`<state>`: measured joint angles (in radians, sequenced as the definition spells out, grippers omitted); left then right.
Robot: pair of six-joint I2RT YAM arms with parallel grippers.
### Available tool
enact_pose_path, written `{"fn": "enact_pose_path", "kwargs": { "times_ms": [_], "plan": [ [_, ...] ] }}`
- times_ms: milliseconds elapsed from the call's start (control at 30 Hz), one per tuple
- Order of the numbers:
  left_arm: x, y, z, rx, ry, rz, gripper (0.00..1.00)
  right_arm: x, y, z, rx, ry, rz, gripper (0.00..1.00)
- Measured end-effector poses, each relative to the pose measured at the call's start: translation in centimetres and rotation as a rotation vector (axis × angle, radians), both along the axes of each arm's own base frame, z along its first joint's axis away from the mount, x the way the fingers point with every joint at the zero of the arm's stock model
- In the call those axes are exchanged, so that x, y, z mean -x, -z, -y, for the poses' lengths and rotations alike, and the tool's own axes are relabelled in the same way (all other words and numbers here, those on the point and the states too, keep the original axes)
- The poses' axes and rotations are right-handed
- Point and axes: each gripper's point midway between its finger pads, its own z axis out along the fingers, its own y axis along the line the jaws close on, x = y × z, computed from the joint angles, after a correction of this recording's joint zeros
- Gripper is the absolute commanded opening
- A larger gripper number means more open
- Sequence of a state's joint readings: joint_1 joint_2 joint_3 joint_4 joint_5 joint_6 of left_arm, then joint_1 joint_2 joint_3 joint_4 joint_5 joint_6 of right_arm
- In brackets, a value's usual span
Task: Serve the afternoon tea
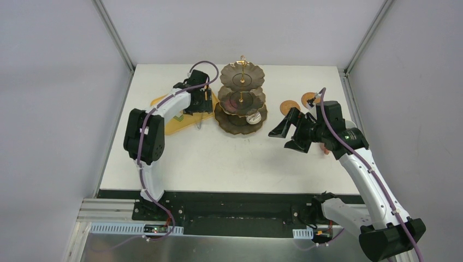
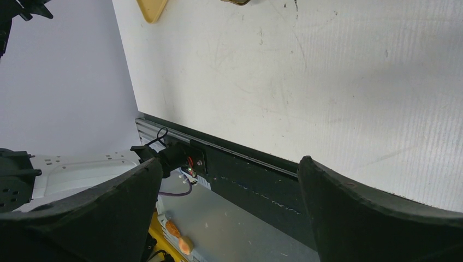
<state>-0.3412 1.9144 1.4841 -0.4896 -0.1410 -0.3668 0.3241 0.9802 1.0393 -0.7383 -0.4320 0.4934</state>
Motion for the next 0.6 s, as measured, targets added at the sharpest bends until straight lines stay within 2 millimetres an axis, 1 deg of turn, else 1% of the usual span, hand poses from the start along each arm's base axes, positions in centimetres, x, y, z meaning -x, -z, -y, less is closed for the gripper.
{"fn": "enact_pose_path", "kwargs": {
  "times_ms": [67, 267, 467, 600],
  "plan": [
    [-0.3, 0.6, 0.0, -0.006, -0.001, -0.010, 0.76, 0.0, 0.0, 0.0, 0.000, 0.000, 0.000, 0.99],
    [-0.1, 2.3, -0.5, -0.047, -0.013, -0.058, 0.76, 0.0, 0.0, 0.0, 0.000, 0.001, 0.001, 0.99],
    [0.0, 3.2, -0.9, -0.072, -0.022, -0.076, 0.68, 0.0, 0.0, 0.0, 0.001, 0.001, 0.000, 0.99],
    [-0.6, 3.4, -0.7, -0.076, -0.023, -0.079, 0.64, 0.0, 0.0, 0.0, 0.001, 0.001, 0.000, 0.99]
  ]
}}
